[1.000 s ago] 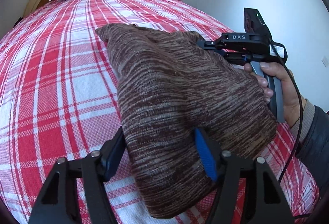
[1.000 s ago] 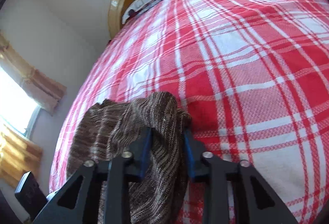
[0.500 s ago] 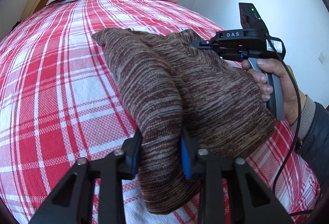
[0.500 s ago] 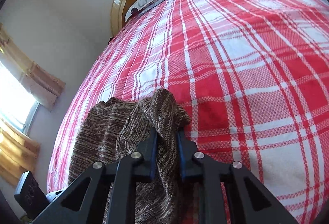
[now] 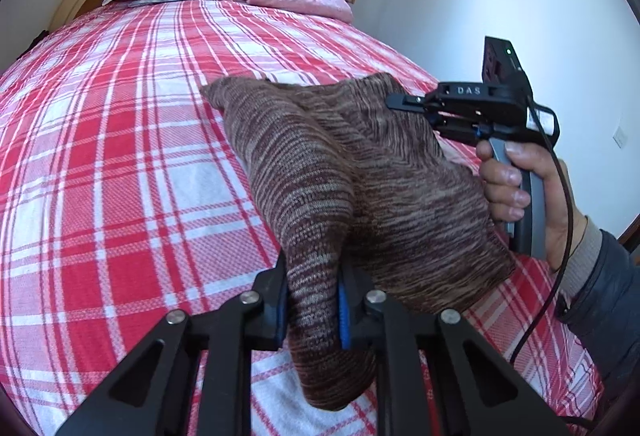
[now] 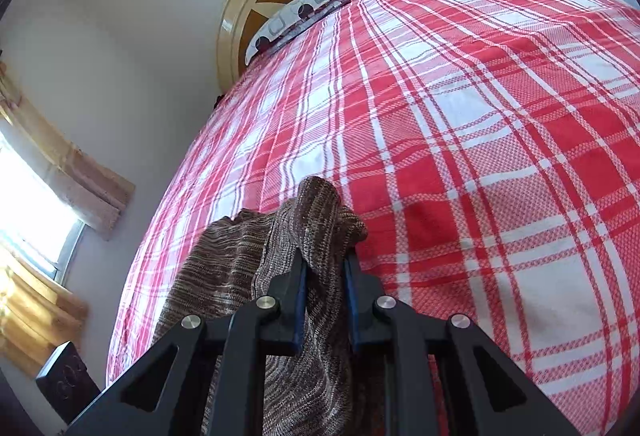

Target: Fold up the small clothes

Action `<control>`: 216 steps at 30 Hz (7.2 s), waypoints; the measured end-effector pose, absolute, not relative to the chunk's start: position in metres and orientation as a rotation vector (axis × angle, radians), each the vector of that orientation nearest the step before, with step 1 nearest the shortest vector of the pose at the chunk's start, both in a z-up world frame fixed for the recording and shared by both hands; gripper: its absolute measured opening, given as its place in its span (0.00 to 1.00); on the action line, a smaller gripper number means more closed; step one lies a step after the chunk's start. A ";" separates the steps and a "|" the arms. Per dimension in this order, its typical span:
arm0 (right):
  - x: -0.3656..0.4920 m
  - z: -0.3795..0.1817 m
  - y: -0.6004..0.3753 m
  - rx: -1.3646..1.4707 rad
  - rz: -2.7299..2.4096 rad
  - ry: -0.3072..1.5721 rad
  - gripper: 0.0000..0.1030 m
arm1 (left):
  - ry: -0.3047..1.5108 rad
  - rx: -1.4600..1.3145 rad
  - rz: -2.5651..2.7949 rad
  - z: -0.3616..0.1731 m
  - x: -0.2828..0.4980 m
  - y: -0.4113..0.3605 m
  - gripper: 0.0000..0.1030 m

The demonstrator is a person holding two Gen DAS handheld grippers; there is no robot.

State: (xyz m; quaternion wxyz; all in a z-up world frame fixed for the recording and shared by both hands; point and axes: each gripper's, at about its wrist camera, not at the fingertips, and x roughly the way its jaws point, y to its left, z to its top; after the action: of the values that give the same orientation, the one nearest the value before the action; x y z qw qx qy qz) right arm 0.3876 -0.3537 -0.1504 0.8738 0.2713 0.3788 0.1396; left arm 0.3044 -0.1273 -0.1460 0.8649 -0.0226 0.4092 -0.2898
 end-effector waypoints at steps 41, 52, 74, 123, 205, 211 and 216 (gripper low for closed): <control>0.334 -0.101 -0.120 0.533 0.678 0.787 0.15 | 0.685 -0.098 -0.367 -0.087 0.163 0.050 0.18; 0.329 -0.102 -0.050 0.503 0.754 0.815 0.15 | 0.666 -0.126 -0.274 -0.089 0.133 0.092 0.18; 0.352 -0.157 0.077 0.355 0.727 0.963 0.16 | 0.786 -0.229 -0.086 -0.174 0.113 0.164 0.21; 0.137 -0.148 0.019 0.178 0.795 0.904 0.06 | 0.755 -0.144 0.126 -0.152 0.123 0.171 0.92; 0.051 -0.065 0.019 -0.017 0.468 0.527 0.62 | 0.513 -0.054 0.118 -0.086 0.025 0.126 1.00; 0.053 -0.065 0.017 0.000 0.469 0.534 0.62 | 0.513 -0.055 0.117 -0.086 0.025 0.126 1.00; 0.053 -0.064 0.017 0.002 0.472 0.527 0.62 | 0.514 -0.054 0.117 -0.086 0.025 0.126 1.00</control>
State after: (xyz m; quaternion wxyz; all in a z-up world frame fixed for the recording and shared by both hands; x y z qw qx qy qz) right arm 0.0528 0.0166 -0.0639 0.9381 0.0008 0.2582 0.2310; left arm 0.0253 0.1260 -0.0857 0.9651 -0.0268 0.2540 0.0580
